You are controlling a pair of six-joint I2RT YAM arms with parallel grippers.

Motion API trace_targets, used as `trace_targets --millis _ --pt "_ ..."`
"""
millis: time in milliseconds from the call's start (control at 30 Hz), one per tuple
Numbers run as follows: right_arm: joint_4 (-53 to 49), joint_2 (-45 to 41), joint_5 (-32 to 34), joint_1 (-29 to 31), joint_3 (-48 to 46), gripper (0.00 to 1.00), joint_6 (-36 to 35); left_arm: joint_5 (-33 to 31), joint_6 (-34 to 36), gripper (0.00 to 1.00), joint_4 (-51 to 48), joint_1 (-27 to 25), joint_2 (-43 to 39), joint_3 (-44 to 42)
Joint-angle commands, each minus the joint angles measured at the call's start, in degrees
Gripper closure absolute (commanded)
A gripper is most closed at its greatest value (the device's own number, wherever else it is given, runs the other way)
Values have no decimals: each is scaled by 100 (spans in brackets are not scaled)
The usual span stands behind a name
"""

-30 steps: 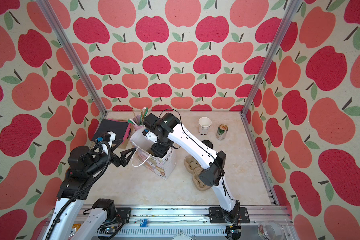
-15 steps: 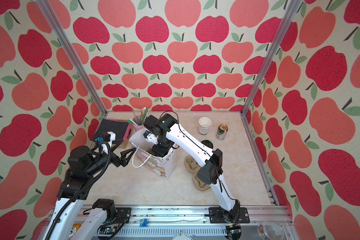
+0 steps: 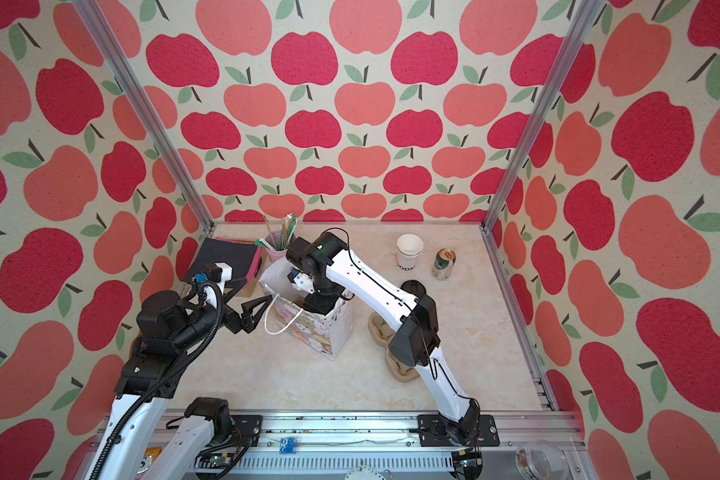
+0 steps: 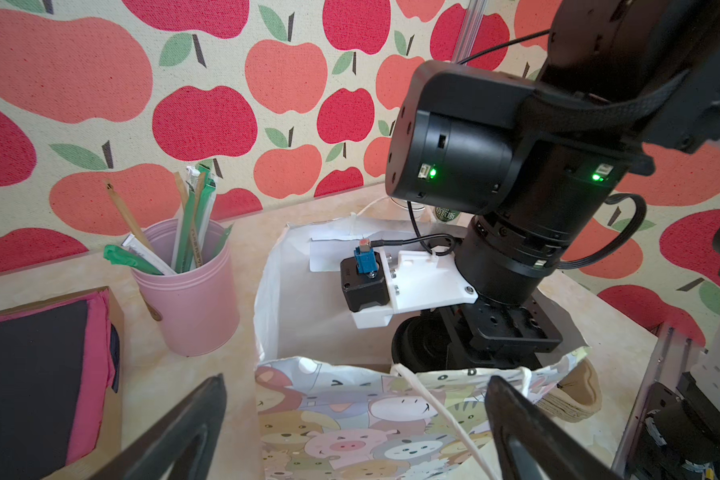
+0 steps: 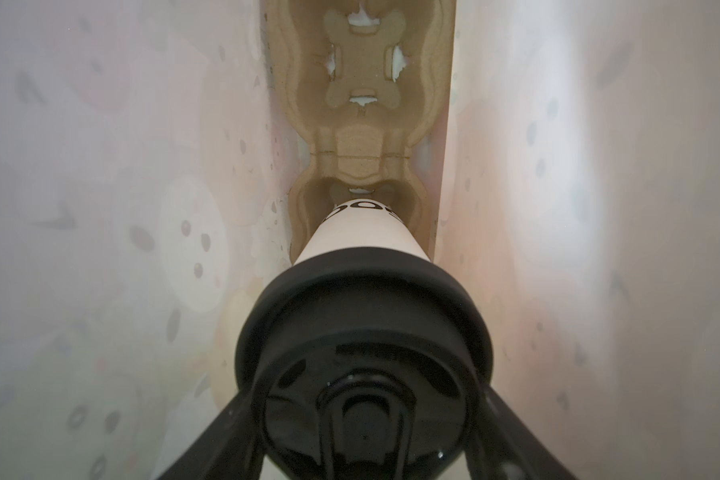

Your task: Pack the takeout coffee

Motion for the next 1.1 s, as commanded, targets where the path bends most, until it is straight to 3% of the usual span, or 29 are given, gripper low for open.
trace_targets --millis 0,1067 --pt "-58 183 76 -52 -71 39 -92 -9 -63 1 214 27 -3 -56" --pt "149 125 42 -13 -382 40 -145 -51 -63 1 180 26 -3 -61"
